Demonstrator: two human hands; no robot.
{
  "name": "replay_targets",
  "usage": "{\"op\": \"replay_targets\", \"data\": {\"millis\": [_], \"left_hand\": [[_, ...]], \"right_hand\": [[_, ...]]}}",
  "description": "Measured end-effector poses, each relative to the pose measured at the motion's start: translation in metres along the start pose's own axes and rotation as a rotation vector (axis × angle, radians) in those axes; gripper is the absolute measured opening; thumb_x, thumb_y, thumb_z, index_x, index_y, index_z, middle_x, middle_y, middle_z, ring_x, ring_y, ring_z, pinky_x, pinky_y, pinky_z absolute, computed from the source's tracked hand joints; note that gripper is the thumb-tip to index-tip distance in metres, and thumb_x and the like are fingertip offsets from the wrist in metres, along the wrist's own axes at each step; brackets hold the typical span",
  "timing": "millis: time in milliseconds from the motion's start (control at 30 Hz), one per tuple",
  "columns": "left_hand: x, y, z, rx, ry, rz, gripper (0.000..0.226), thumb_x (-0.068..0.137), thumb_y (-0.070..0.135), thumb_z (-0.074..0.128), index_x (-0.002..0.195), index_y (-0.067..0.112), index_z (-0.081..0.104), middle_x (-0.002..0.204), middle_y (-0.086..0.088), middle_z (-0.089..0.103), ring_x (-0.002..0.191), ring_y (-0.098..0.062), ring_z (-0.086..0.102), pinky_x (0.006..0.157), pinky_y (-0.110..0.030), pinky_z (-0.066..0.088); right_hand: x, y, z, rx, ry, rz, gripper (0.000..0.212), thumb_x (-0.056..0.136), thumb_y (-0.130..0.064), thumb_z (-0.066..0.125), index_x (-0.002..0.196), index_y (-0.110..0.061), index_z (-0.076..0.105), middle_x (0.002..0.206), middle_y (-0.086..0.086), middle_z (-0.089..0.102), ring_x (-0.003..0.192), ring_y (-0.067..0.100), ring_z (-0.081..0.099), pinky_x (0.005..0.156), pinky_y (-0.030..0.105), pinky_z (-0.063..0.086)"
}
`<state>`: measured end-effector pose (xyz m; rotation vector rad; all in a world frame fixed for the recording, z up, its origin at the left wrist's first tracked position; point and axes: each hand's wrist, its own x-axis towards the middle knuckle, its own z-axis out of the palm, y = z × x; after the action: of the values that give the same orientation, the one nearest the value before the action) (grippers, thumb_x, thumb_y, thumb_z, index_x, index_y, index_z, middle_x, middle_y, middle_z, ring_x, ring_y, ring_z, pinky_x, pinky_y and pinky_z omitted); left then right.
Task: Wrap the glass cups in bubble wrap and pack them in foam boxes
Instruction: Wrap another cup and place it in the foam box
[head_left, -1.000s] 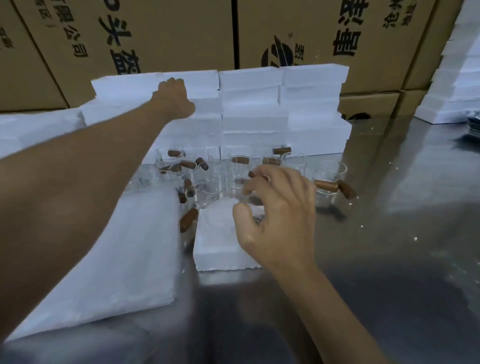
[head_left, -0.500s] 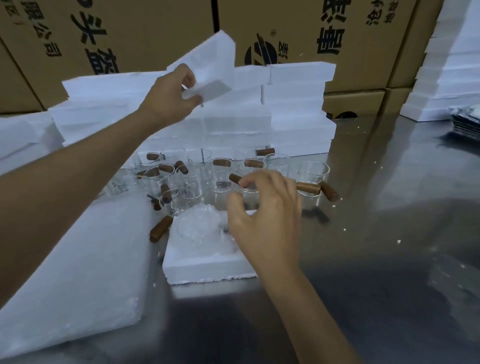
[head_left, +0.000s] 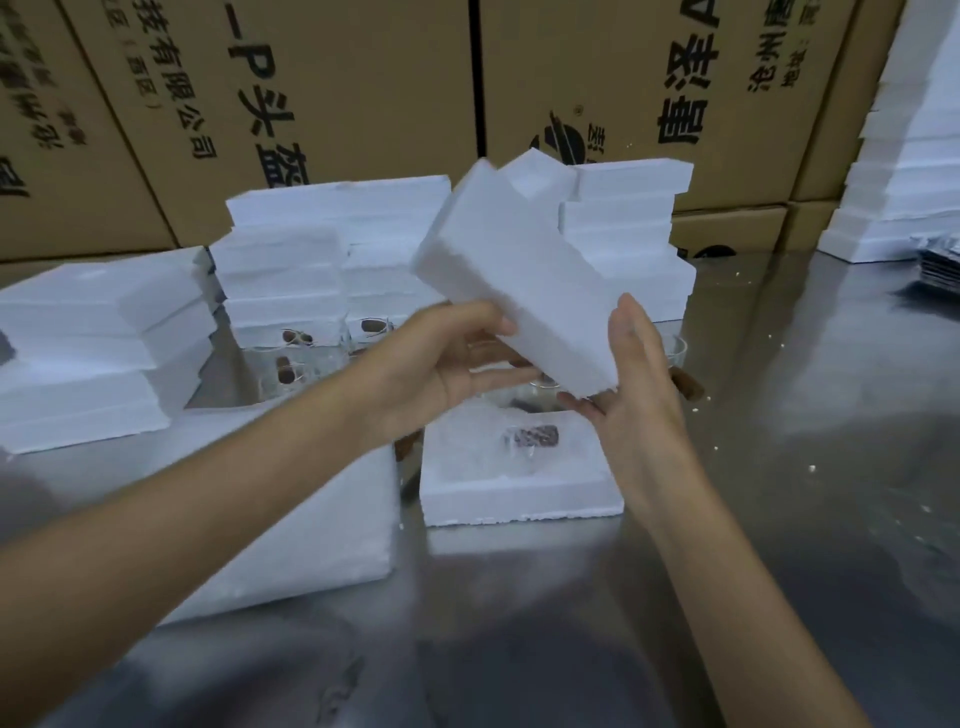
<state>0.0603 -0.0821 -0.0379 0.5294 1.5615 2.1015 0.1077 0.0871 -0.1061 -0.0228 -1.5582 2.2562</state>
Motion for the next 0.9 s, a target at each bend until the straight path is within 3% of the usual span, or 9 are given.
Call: {"op": "replay_targets", "data": {"millis": [133, 233, 333, 433, 533, 667, 733, 833, 900], "left_hand": [[-0.027, -0.014, -0.005, 0.161, -0.104, -0.025, 0.038, 0.09, -0.005, 0.054, 0.127, 0.004, 0.059, 0.124, -0.012, 0.069, 0.115, -0.03, 0.067, 0.094, -0.034, 0.056], [-0.04, -0.017, -0.024, 0.187, 0.122, -0.008, 0.046, 0.091, -0.014, 0.048, 0.133, 0.004, 0.054, 0.122, -0.011, 0.07, 0.11, -0.028, 0.069, 0.091, -0.032, 0.057], [-0.051, -0.016, -0.044, 0.198, 0.332, 0.061, 0.046, 0.089, -0.009, 0.055, 0.128, 0.015, 0.058, 0.124, -0.01, 0.067, 0.111, -0.03, 0.068, 0.093, -0.039, 0.058], [-0.059, -0.013, -0.053, 0.411, 0.333, 0.05, 0.037, 0.09, 0.018, 0.066, 0.125, 0.031, 0.063, 0.125, -0.001, 0.066, 0.114, -0.021, 0.065, 0.097, -0.039, 0.054], [-0.062, -0.016, -0.048, 0.681, 0.303, 0.013, 0.027, 0.093, 0.038, 0.064, 0.119, 0.048, 0.063, 0.131, 0.013, 0.057, 0.119, -0.005, 0.057, 0.103, -0.034, 0.046], [-0.061, -0.026, -0.045, 0.792, 0.266, -0.02, 0.03, 0.093, 0.041, 0.065, 0.122, 0.048, 0.058, 0.136, 0.02, 0.045, 0.121, -0.005, 0.052, 0.095, -0.025, 0.04], [-0.061, -0.027, -0.045, 0.852, 0.251, -0.032, 0.034, 0.095, 0.043, 0.063, 0.127, 0.047, 0.054, 0.131, 0.021, 0.044, 0.121, -0.005, 0.052, 0.091, -0.021, 0.037], [-0.057, -0.026, -0.046, 0.911, 0.222, -0.067, 0.038, 0.096, 0.046, 0.059, 0.134, 0.044, 0.052, 0.125, 0.015, 0.047, 0.13, -0.011, 0.047, 0.098, -0.024, 0.034], [-0.054, -0.025, -0.048, 0.912, 0.192, -0.095, 0.04, 0.097, 0.043, 0.058, 0.136, 0.04, 0.051, 0.136, 0.011, 0.048, 0.137, -0.009, 0.04, 0.106, -0.027, 0.035]], "right_hand": [[-0.009, -0.004, -0.008, 0.156, -0.026, 0.043, 0.055, 0.083, -0.029, 0.076, 0.133, -0.041, 0.056, 0.124, -0.009, 0.066, 0.092, 0.015, 0.068, 0.06, 0.024, 0.051], [-0.015, -0.006, -0.018, 0.056, 0.09, 0.041, 0.053, 0.073, -0.032, 0.075, 0.121, -0.05, 0.062, 0.123, -0.008, 0.061, 0.095, 0.014, 0.062, 0.06, 0.026, 0.049], [-0.024, -0.001, -0.023, -0.164, 0.155, 0.013, 0.048, 0.075, -0.039, 0.072, 0.118, -0.058, 0.059, 0.133, -0.02, 0.048, 0.115, 0.006, 0.056, 0.073, 0.028, 0.051], [-0.03, 0.015, -0.02, -0.454, 0.15, -0.075, 0.048, 0.085, -0.042, 0.07, 0.128, -0.054, 0.053, 0.135, -0.025, 0.047, 0.127, -0.009, 0.04, 0.096, 0.017, 0.039], [-0.03, 0.024, -0.018, -0.653, 0.081, -0.035, 0.053, 0.086, -0.053, 0.065, 0.136, -0.056, 0.048, 0.148, -0.012, 0.042, 0.14, 0.005, 0.029, 0.111, 0.027, 0.031], [-0.03, 0.026, -0.02, -0.628, 0.044, -0.034, 0.052, 0.088, -0.048, 0.065, 0.137, -0.052, 0.049, 0.149, -0.016, 0.04, 0.141, 0.003, 0.027, 0.109, 0.025, 0.028], [-0.031, 0.025, -0.019, -0.584, 0.055, -0.046, 0.05, 0.089, -0.042, 0.066, 0.136, -0.047, 0.051, 0.141, -0.023, 0.045, 0.135, 0.0, 0.034, 0.102, 0.016, 0.03], [-0.03, 0.026, -0.018, -0.535, 0.074, -0.031, 0.043, 0.089, -0.036, 0.067, 0.13, -0.041, 0.054, 0.126, -0.029, 0.051, 0.124, -0.002, 0.044, 0.082, 0.006, 0.032], [-0.029, 0.027, -0.018, -0.519, 0.077, -0.018, 0.042, 0.089, -0.037, 0.067, 0.128, -0.042, 0.053, 0.128, -0.026, 0.05, 0.122, -0.003, 0.043, 0.08, 0.005, 0.031]]}}
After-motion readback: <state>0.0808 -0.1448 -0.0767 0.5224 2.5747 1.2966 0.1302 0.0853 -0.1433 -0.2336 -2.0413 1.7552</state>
